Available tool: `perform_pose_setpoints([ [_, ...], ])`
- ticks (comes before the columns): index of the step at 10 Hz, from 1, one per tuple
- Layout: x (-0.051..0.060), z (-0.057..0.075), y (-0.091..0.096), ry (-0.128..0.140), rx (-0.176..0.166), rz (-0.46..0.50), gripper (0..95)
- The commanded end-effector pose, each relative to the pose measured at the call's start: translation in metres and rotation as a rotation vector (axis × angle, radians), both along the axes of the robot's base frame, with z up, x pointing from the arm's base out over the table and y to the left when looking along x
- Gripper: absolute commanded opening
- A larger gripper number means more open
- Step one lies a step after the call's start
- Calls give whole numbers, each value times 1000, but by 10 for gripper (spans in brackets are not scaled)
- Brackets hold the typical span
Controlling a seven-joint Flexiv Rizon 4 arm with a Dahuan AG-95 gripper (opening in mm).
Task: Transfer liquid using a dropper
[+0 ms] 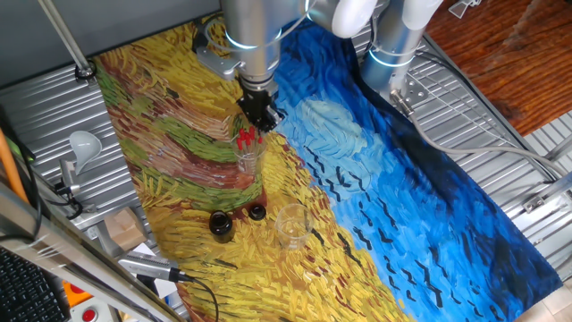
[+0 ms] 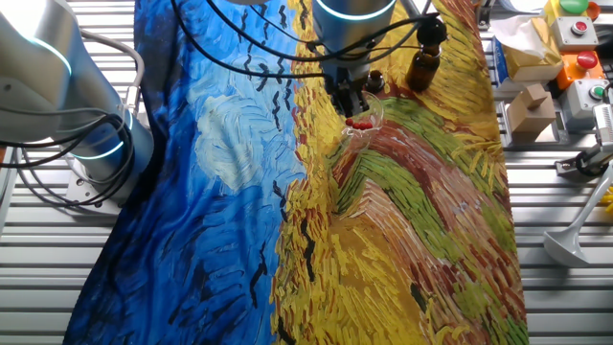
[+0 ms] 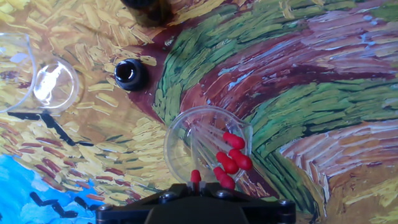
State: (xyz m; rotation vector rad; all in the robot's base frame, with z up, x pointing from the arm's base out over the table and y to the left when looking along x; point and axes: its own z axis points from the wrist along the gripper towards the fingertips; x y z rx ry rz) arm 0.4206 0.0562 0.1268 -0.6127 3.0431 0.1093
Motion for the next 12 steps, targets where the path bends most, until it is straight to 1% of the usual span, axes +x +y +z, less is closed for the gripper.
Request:
perform_pose_setpoints([
  [1,4,5,-1,18,-11,22,0],
  [3,10,15,-3,34,-18,33,0],
  [4,12,20,-4,39,-18,36,0],
  [5,14,32,-6,47,-18,51,0],
  [6,14,42,-8,48,-17,58,0],
  [7,14,58,-11,53,-17,63,0],
  [8,14,65,-11,56,-17,64,0],
  [9,15,80,-13,64,-18,65,0],
  [10,18,92,-13,71,-17,67,0],
  [12,20,106,-13,79,-17,69,0],
])
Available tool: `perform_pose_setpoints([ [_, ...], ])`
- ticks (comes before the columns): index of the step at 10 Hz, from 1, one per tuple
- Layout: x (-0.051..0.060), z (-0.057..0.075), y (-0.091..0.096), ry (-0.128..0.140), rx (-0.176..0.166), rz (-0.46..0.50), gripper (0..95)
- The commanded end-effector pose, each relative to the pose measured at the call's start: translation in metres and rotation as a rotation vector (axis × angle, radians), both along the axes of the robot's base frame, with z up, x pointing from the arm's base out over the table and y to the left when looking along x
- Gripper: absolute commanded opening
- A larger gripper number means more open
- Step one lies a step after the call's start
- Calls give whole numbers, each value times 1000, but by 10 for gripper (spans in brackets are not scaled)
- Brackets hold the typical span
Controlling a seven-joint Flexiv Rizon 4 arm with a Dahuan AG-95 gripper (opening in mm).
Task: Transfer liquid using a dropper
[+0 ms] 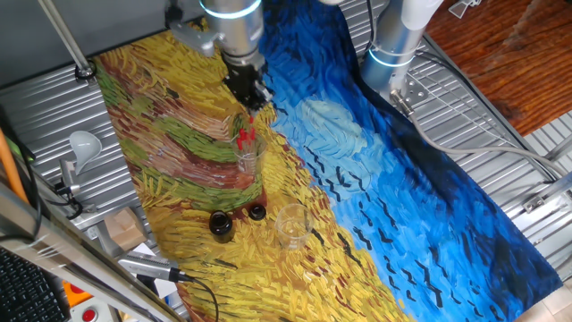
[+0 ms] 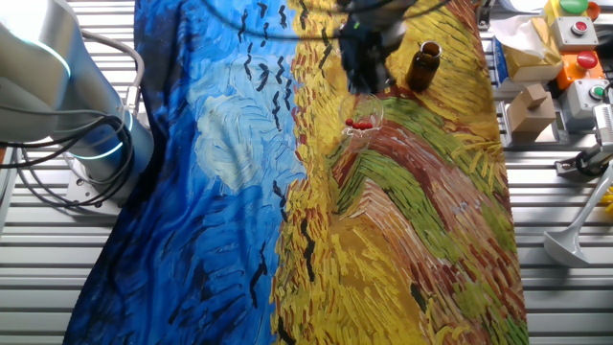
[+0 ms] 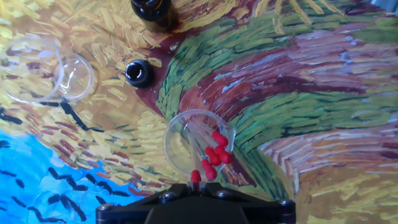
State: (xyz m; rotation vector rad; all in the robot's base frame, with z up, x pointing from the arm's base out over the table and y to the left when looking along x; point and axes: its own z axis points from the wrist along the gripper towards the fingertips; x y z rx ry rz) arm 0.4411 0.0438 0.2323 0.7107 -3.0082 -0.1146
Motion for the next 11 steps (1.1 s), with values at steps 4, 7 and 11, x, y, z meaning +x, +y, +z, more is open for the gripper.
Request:
perform_pose_setpoints([
  [4,5,23,5,22,-8,-10,0],
  [7,11,27,9,24,-2,-10,0],
  [11,11,27,9,14,2,-5,0],
])
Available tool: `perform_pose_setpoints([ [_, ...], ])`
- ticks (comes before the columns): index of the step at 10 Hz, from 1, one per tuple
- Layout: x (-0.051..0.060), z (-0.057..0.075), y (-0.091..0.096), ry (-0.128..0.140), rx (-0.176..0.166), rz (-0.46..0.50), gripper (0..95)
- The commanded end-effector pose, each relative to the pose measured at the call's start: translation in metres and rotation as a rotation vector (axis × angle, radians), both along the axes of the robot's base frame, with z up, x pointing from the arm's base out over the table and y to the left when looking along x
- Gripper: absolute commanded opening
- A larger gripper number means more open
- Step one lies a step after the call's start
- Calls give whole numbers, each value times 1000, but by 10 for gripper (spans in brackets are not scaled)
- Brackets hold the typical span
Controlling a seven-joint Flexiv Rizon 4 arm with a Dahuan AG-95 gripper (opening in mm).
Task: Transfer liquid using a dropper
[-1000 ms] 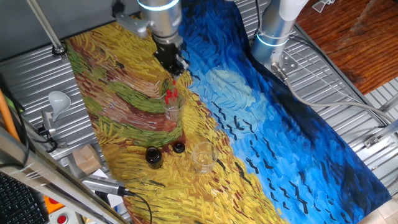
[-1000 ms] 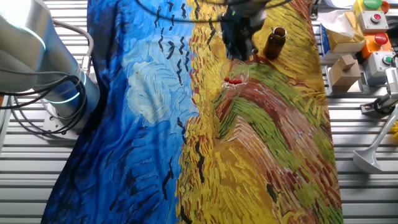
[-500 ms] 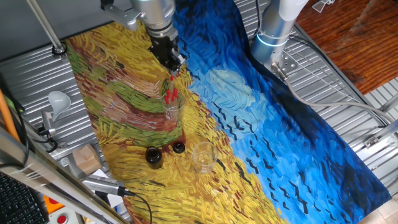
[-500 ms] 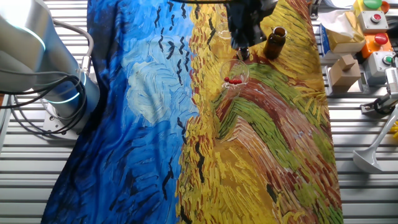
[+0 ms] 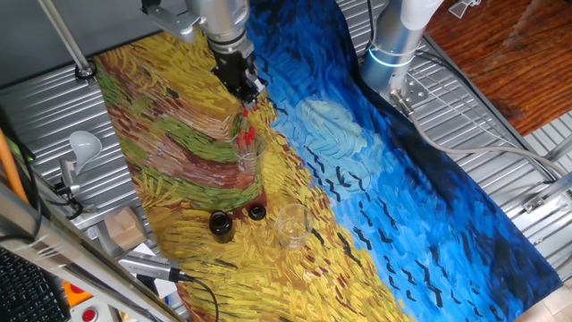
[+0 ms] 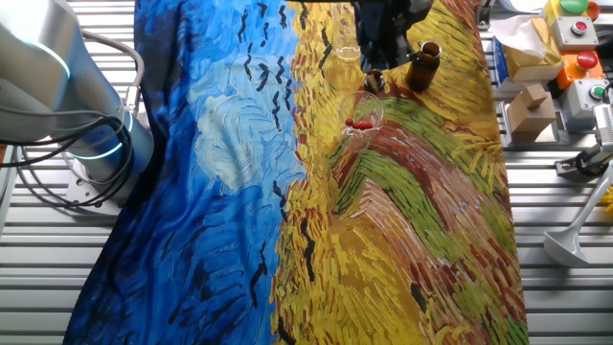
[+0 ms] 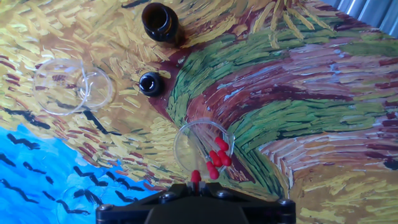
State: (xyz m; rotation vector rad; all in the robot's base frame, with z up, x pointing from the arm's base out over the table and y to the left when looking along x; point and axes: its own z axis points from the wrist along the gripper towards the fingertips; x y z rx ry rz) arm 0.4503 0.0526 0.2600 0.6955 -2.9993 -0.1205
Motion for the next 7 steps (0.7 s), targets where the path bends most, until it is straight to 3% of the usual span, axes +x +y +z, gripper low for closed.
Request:
perform_pose_setpoints([
  [1,1,0,0,-1,-1,2,0],
  [7,1,0,0,11,2,18,0],
])
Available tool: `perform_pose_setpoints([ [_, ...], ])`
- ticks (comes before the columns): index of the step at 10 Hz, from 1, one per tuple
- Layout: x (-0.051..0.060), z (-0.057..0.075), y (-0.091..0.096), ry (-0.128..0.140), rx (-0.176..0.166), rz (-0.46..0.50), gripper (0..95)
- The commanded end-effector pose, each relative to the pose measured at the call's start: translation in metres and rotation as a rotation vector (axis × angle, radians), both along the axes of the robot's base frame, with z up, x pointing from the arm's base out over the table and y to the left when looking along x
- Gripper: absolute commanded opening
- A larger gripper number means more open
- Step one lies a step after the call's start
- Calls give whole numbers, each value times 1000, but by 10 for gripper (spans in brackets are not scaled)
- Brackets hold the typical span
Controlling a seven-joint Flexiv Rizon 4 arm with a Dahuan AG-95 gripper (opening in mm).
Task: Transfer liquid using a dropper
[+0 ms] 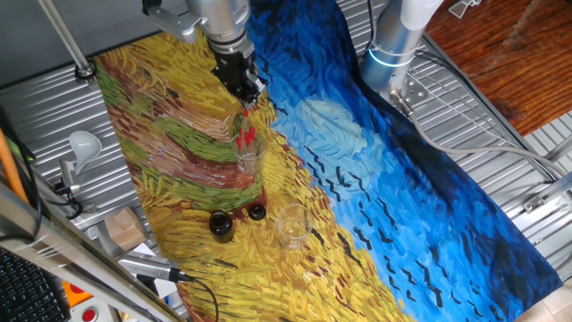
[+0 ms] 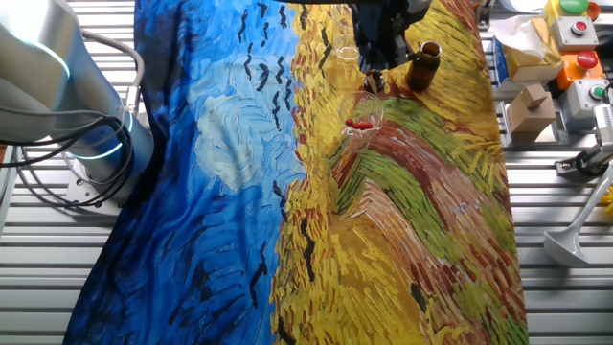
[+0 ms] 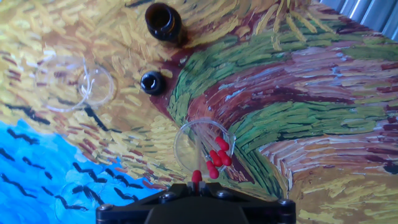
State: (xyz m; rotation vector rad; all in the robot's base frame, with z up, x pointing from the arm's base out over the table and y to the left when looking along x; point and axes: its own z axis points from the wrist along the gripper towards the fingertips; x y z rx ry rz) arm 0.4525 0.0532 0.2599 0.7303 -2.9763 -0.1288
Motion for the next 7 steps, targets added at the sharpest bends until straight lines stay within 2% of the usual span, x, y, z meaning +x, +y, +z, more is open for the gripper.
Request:
perform_pose_setpoints([
  [1,-1,0,0,-3,-4,-19,0],
  [7,-1,0,0,-17,1,-48,0],
])
